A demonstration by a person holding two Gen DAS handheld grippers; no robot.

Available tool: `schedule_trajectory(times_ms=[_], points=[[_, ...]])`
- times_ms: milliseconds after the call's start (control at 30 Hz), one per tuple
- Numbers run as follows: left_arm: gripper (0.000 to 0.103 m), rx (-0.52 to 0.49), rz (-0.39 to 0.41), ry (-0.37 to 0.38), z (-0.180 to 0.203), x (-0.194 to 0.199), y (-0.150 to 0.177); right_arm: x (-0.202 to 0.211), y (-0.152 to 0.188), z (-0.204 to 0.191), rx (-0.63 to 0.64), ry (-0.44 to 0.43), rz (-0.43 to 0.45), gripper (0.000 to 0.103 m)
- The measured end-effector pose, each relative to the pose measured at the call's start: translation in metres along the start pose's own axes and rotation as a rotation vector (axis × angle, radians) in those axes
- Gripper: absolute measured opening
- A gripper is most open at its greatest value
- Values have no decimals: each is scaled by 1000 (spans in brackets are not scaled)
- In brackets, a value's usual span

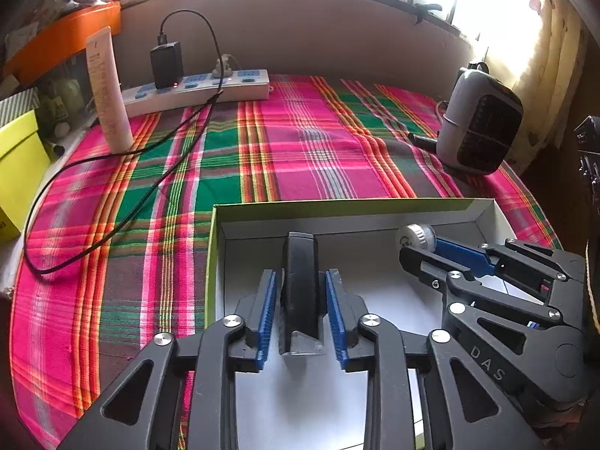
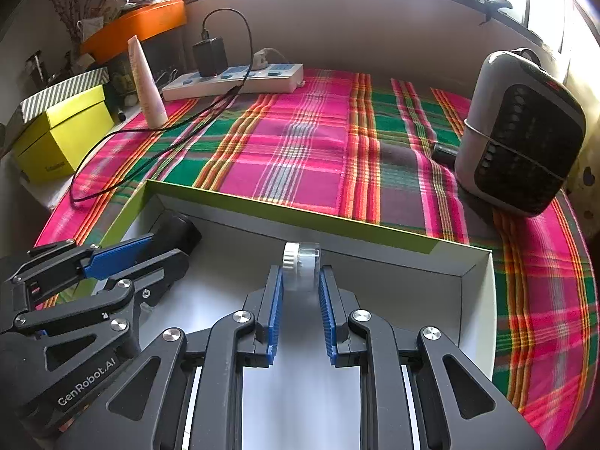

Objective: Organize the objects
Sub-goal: 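Lower the flashlight and cap into the box lid and open both grippers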

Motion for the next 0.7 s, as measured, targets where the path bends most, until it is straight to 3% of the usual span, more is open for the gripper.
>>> schedule_trajectory(times_ms=[133, 267, 700], points=[[31, 4, -2, 5, 0, 2, 1, 1, 1, 1, -3, 4, 0, 21], [34, 5, -2, 5, 0, 5, 1, 3, 1, 2, -8, 3, 2, 38], [40, 26, 22, -6, -5, 23, 1, 16, 5, 5, -24, 11, 13, 39]])
Point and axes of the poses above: each gripper's, at about its wrist camera, not at the fingertips, and x roughly against the way its jaws point, z to its right, y to its underside, the point moved 7 cm from there along -x, roughly the way its jaws point, and after that the axes turned 10 degrees about z, right-handed, at the moved point
